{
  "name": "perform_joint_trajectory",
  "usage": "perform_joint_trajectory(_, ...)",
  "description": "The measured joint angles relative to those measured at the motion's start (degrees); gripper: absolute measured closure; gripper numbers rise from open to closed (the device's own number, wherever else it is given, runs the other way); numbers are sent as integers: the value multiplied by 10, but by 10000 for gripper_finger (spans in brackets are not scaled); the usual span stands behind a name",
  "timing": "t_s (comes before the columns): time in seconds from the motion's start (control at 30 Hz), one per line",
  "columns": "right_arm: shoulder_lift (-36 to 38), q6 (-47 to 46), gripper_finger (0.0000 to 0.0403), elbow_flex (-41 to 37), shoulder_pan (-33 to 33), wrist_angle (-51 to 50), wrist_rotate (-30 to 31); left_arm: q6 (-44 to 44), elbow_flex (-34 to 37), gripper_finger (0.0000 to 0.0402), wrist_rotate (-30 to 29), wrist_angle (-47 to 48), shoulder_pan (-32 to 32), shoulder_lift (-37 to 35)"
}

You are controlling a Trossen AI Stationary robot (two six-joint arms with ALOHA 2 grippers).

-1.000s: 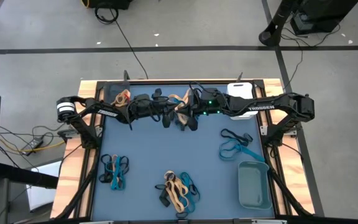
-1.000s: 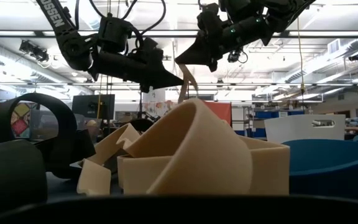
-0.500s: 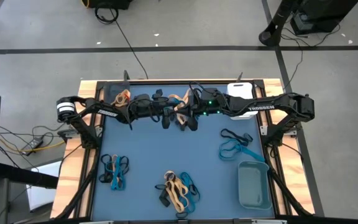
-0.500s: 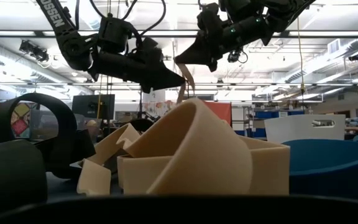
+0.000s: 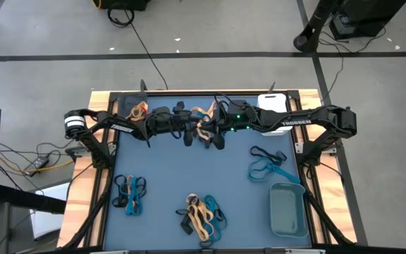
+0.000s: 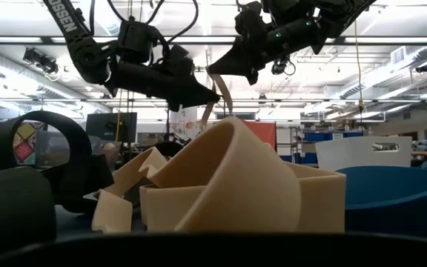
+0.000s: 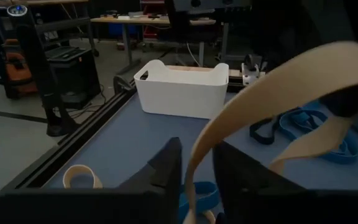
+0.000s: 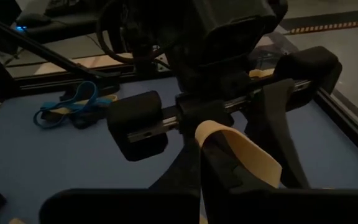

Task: Sort rubber bands into baskets
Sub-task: Put the yellow rubber band into the black bin

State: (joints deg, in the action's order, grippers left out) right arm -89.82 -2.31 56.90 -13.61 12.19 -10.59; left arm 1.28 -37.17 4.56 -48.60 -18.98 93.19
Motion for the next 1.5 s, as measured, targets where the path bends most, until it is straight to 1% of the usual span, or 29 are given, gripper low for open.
perform_joint_trajectory(0.1,0,0,396,0,-2,0,3,0,0,384,0,8,0,0)
perform_joint_trajectory(0.2,0,-4,386,0,-8,-3,5,0,0,392,0,8,0,0)
perform_joint_trajectory(0.27,0,-5,373,0,-14,-10,20,-2,0,396,0,13,-2,-5)
perform_joint_trajectory(0.33,0,-5,355,0,-21,-24,54,-5,0,396,-4,29,-5,-16)
perform_joint_trajectory(0.4,0,-2,336,0,-30,-43,101,-13,0,397,-30,68,-10,-38)
perform_joint_trajectory(0.53,0,19,298,0,-56,-78,193,-15,0,398,-96,181,-22,-104)
perform_joint_trajectory(0.63,-1,7,273,0,-85,-100,277,-17,0,398,-141,268,-33,-165)
perform_joint_trajectory(0.7,-4,-6,263,0,-112,-114,301,-19,0,398,-165,327,-42,-206)
perform_joint_trajectory(0.77,-11,-17,259,0,-139,-134,291,-23,0,398,-191,378,-50,-247)
perform_joint_trajectory(0.93,-44,-33,261,8,-197,-164,219,-36,0,399,-283,499,-66,-342)
perform_joint_trajectory(1.03,-79,-31,265,40,-220,-199,210,-62,0,399,-340,564,-76,-390)
perform_joint_trajectory(1.1,-108,-23,268,70,-231,-223,210,-82,0,399,-362,604,-83,-413)
perform_joint_trajectory(1.23,-172,-13,270,142,-243,-285,208,-114,0,398,-403,661,-92,-433)
perform_joint_trajectory(1.4,-243,-7,269,222,-249,-355,195,-154,0,396,-524,731,-96,-435)
perform_joint_trajectory(1.5,-273,-5,266,254,-248,-392,190,-180,0,395,-567,771,-96,-435)
